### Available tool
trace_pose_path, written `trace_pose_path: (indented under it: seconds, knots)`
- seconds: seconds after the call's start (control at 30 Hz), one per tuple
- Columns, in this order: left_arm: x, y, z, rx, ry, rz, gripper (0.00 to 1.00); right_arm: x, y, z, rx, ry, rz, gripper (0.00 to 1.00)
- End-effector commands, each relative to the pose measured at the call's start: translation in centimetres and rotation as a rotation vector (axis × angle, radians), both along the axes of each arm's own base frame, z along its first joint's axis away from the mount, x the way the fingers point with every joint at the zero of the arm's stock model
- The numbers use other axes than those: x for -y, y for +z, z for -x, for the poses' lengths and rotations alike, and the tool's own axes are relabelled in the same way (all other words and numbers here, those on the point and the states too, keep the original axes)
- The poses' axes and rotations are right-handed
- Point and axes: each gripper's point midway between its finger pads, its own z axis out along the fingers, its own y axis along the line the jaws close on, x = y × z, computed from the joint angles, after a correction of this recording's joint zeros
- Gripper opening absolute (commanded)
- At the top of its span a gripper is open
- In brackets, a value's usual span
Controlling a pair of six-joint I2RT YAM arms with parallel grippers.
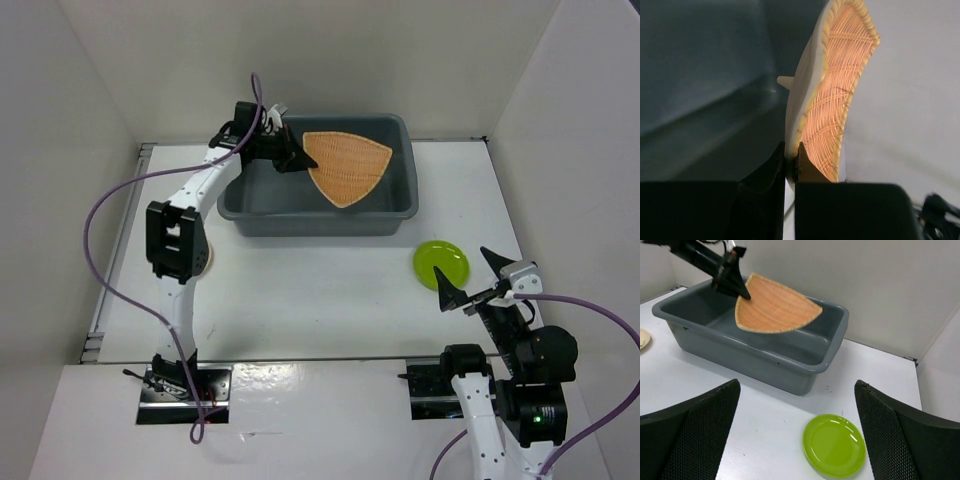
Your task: Place the mixed dishes into the plastic bin
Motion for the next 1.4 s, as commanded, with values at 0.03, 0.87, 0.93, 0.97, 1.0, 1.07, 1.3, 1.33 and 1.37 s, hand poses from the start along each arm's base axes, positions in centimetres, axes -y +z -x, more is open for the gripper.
trace_pose_path:
  seconds: [0.03, 0.87, 0.93, 0.97, 1.0, 1.07, 1.3, 1.33, 1.37]
  knots:
    - [1.7, 1.0, -2.6, 0.055, -0.06, 0.043, 0.0, 0.0, 0.8, -0.5, 0.032, -0.001, -0.009, 0.99]
    - [4.7, -14.2, -8.5, -0.221, 0.103, -0.082, 0.0, 0.4, 1.3, 0.3, 0.063, -0.026, -0.03, 0.99]
    - [4.4, -14.8, -8.4, -0.228, 0.112, -0.111, 0.0, 0.4, 1.3, 0.3, 0.063, -0.026, -0.03, 0.99]
    - [4.4, -14.8, -8.4, -0.228, 0.112, -0.111, 0.0, 0.4, 1.4, 0.5, 0.072, -0.026, -0.03, 0.99]
    - [4.3, -14.8, -8.4, -0.221, 0.108, -0.115, 0.0, 0.4, 1.4, 0.5, 0.072, -0.026, -0.03, 0.99]
    - [4.4, -15.5, -8.1, -0.241, 0.1, -0.117, 0.02, 0.4, 1.4, 0.5, 0.072, -0.026, -0.03, 0.99]
    - [2.7, -13.6, -7.7, -0.206, 0.148, -0.213, 0.65, 0.4, 1.4, 0.5, 0.072, -0.026, -0.03, 0.99]
    - [2.1, -11.3, -7.7, -0.151, 0.162, -0.237, 0.76, 0.4, 1.4, 0.5, 0.072, -0.026, -0.03, 0.99]
    - [1.9, -10.1, -7.5, -0.122, 0.178, -0.266, 0.8, 0.4, 1.4, 0.5, 0.072, -0.026, -0.03, 0.99]
